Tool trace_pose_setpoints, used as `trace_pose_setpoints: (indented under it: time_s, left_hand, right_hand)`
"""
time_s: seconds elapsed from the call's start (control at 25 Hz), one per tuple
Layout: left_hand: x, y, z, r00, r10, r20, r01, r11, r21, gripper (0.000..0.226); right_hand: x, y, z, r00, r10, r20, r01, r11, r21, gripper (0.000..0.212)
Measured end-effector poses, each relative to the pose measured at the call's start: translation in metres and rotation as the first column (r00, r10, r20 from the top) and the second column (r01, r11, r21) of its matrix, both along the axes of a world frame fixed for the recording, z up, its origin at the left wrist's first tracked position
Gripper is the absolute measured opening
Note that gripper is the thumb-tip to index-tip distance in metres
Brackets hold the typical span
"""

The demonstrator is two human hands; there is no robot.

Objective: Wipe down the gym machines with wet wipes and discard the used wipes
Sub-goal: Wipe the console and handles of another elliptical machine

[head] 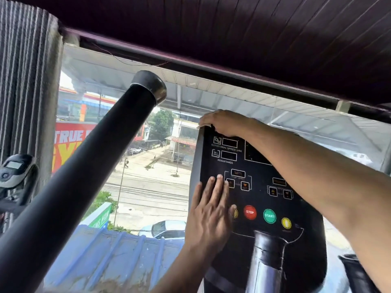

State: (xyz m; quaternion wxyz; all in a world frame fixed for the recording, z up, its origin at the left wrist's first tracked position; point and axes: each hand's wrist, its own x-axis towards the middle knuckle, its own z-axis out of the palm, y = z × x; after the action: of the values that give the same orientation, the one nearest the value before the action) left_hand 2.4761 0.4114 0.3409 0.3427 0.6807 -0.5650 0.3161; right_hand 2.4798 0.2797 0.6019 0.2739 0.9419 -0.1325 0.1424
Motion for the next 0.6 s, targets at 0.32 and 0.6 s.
trace_pose_setpoints:
  time_s: [0.32, 0.6]
  left_hand:
    - [0.001, 0.001, -0.002, 1.000, -0.016, 0.009, 0.016, 1.000, -0.009, 0.062]
    - [0.002, 0.000, -0.002, 1.000, -0.006, 0.019, 0.007, 1.000, -0.021, 0.064]
  right_hand:
    - [-0.025, 0.006, -0.065, 0.966, 0.214, -0.143, -0.205, 0.976, 0.075, 0.063]
    - [-0.012, -0.002, -0.032, 0.986, 0.136, 0.096, -0.139, 0.990, 0.030, 0.040]
